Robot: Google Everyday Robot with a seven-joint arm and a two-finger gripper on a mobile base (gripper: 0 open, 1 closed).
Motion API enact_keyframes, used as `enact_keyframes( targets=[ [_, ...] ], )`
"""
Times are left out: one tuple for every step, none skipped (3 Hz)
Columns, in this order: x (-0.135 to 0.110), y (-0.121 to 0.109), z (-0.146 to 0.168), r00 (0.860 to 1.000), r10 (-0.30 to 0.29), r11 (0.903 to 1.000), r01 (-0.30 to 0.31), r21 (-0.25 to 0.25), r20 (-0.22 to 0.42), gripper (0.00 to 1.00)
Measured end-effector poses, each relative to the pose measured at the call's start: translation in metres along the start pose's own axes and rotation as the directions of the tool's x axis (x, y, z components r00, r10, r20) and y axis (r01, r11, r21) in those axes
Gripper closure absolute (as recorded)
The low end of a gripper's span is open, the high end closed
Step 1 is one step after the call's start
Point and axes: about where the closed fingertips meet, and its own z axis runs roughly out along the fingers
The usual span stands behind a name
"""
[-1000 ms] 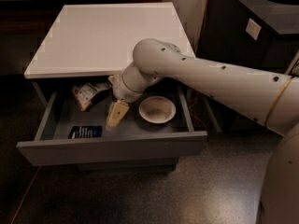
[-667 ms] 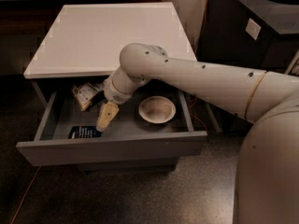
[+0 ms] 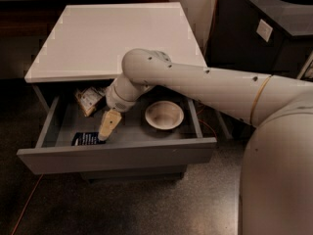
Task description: Pick rxbar blueberry from top drawer and place on counter
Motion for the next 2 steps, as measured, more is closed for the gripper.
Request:
enact_keyframes(
  targets=[
    [-0.003, 0.002, 0.024, 1.0, 0.02, 0.9993, -0.021, -0.032, -0.004, 0.0],
    [-0.005, 0.003, 0.044, 0.999, 0.037, 0.9976, -0.037, -0.058, -0.006, 0.0]
  ],
)
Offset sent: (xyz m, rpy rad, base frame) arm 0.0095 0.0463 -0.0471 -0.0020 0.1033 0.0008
